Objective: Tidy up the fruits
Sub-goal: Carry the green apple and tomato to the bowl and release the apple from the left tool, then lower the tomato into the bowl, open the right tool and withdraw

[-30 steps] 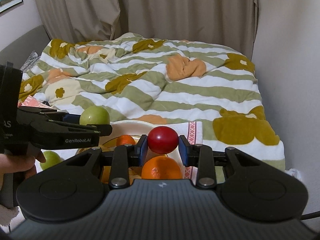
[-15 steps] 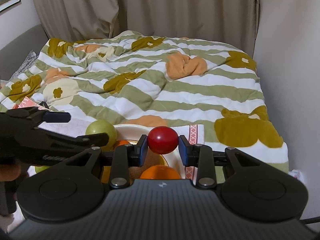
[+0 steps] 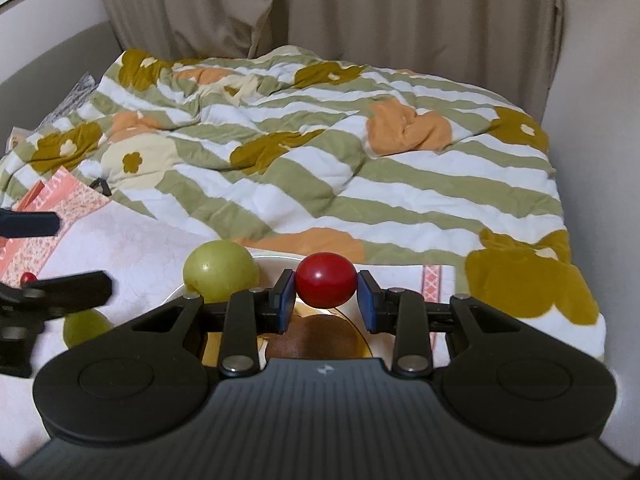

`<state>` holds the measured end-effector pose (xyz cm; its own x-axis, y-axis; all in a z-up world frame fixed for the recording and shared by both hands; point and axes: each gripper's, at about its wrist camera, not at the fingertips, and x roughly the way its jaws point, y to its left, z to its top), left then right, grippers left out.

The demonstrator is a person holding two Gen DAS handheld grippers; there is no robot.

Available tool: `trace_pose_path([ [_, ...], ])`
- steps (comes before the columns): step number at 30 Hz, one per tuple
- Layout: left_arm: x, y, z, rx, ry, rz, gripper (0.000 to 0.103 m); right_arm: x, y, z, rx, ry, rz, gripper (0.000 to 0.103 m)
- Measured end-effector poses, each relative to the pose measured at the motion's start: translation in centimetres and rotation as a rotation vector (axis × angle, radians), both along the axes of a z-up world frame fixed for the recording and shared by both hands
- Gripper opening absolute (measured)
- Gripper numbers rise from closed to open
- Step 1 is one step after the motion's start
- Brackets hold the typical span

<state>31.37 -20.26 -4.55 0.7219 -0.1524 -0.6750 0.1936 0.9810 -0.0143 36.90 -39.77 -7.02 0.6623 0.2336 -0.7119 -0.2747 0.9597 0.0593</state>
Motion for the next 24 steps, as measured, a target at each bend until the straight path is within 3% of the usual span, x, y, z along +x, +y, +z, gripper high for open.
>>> trace_pose_path([
  [14, -2.6, 2.6, -0.3, 0.014, 0.014, 0.063, 0.100, 1.6, 0.8, -3.3, -0.022, 0.032, 0.042, 0.049],
  [17, -3.3, 2.7, -0.1, 0.010, 0.014, 0.067, 0.100, 1.0, 0.8, -2.9, -0.021, 0.004, 0.059, 0.071],
  [19, -3.6, 2.9, 0.1, 0.003, 0.010, 0.068, 0.100, 0.3, 0.5, -2.3, -0.015, -0.031, 0.048, 0.095],
  [21, -4.0, 3.0, 0.4, -0.004, 0.006, 0.068, 0.100, -0.5, 0.2, -1.6, -0.007, -0.066, 0.032, 0.103],
  [24, -4.5, 2.8, 0.9, -0.004, -0.006, 0.065, 0.100, -1.5, -0.2, -0.7, -0.001, -0.084, 0.019, 0.103],
])
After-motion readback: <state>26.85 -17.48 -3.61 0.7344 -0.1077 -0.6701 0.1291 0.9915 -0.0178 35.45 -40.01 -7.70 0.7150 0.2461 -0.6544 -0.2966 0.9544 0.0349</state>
